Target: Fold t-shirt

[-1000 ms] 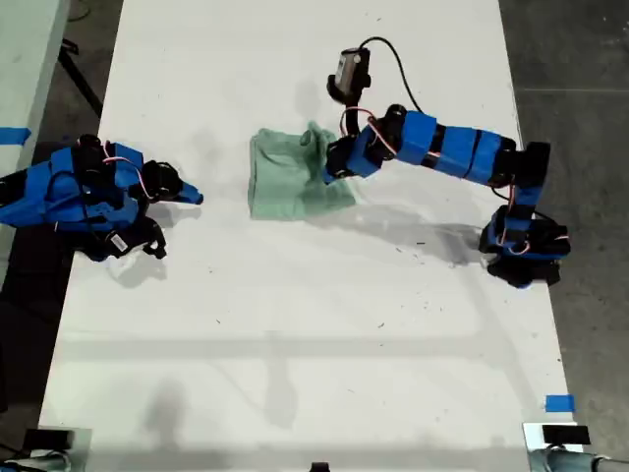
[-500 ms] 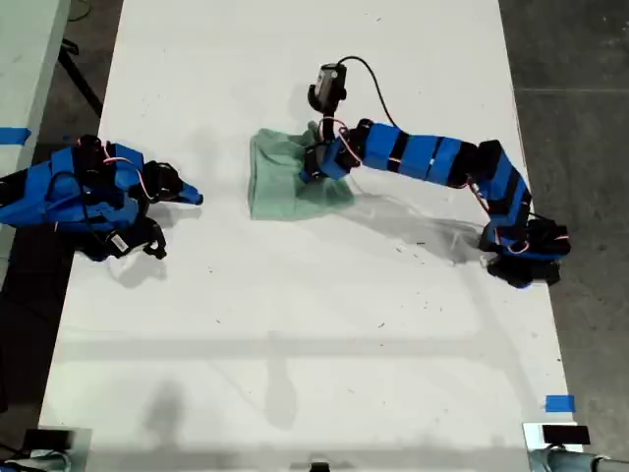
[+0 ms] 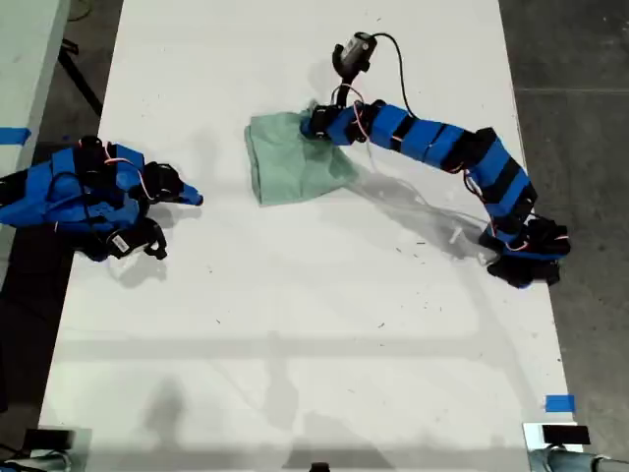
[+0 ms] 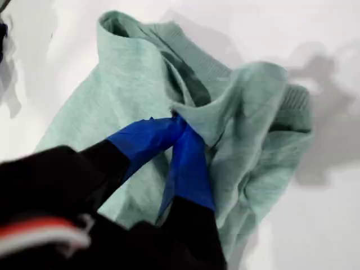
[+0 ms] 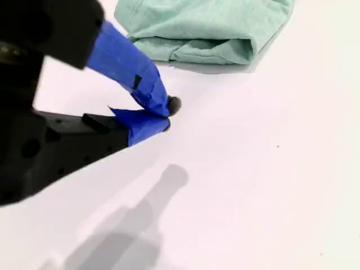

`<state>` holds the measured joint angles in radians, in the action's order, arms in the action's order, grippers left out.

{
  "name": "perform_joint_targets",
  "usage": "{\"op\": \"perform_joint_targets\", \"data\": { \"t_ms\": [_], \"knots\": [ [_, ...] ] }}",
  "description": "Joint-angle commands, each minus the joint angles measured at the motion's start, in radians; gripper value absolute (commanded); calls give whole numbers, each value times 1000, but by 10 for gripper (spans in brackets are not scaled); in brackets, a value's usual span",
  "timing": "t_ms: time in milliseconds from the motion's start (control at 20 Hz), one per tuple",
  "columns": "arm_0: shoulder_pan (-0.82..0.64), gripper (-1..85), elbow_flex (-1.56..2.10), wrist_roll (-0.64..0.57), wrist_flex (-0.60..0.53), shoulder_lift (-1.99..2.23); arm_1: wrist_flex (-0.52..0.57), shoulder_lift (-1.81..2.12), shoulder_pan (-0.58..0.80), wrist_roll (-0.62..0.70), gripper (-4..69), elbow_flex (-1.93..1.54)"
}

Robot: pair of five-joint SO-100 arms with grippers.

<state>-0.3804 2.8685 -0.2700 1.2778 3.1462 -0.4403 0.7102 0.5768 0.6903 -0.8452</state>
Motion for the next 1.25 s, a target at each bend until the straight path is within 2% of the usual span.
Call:
{"op": "perform_joint_targets", "data": {
  "t_ms": [0,150,200,300,450,600,650,750,900,1100,1200],
  "knots": [
    [8,1,-8,8,-25,3,150,-8,40,-49,-13,80],
    [6,1,-8,9,-25,3,273,-86,64,-160,-13,78],
    [5,1,-8,8,-25,3,276,-95,67,-179,-13,75],
    [6,1,-9,6,-25,3,193,-40,57,-164,-13,41],
    [0,1,2,8,-25,25,-140,158,15,-106,-13,12],
    [-14,1,48,5,-11,133,-600,385,-35,-83,-13,-54],
    [-20,2,77,5,11,224,-669,502,-55,-83,-14,-178],
    [-35,16,118,14,32,265,-689,792,-107,-121,-14,-528],
    [-28,27,150,14,18,275,-703,1213,-192,-268,-14,-1035],
    [-11,39,153,37,-18,275,-649,1615,-328,-557,-14,-1589],
    [-15,39,155,37,40,275,-634,1769,-399,-715,-14,-1787]
  ]
}}
